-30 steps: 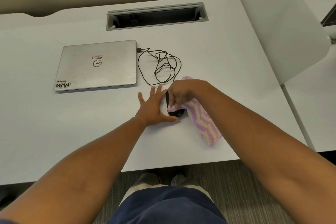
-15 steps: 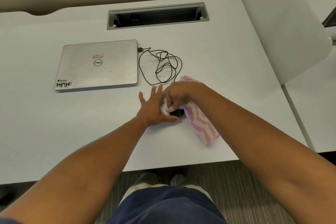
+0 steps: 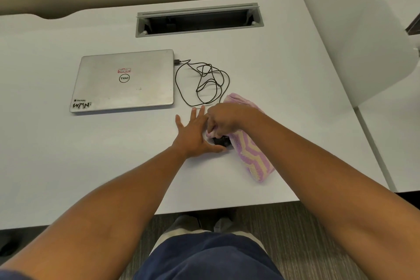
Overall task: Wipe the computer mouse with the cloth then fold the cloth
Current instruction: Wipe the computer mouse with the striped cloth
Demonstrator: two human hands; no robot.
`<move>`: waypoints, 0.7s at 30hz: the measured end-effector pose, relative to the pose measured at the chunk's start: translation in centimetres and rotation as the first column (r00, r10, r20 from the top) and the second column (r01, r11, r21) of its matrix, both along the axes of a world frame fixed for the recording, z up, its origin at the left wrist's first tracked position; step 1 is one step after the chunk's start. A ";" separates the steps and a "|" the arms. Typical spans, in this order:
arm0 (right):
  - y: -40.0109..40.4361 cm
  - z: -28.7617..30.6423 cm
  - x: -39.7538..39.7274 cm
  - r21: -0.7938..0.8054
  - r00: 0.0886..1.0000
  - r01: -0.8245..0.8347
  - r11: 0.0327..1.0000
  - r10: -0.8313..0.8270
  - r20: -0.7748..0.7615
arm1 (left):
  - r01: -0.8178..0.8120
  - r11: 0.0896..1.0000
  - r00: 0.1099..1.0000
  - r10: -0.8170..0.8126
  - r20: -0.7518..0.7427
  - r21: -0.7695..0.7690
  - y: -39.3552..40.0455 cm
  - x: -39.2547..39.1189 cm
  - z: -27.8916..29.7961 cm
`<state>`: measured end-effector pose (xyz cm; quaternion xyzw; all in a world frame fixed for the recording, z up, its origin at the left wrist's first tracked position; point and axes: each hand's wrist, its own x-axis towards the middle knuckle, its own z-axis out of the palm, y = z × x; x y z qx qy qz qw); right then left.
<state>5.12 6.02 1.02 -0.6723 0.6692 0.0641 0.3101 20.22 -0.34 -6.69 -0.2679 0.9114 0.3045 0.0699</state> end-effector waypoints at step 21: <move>3.8 1.4 -2.9 0.042 0.991 0.117 0.992 -0.119 0.064 | -0.003 1.000 1.000 0.003 0.003 -0.016 0.0 0.2 0.0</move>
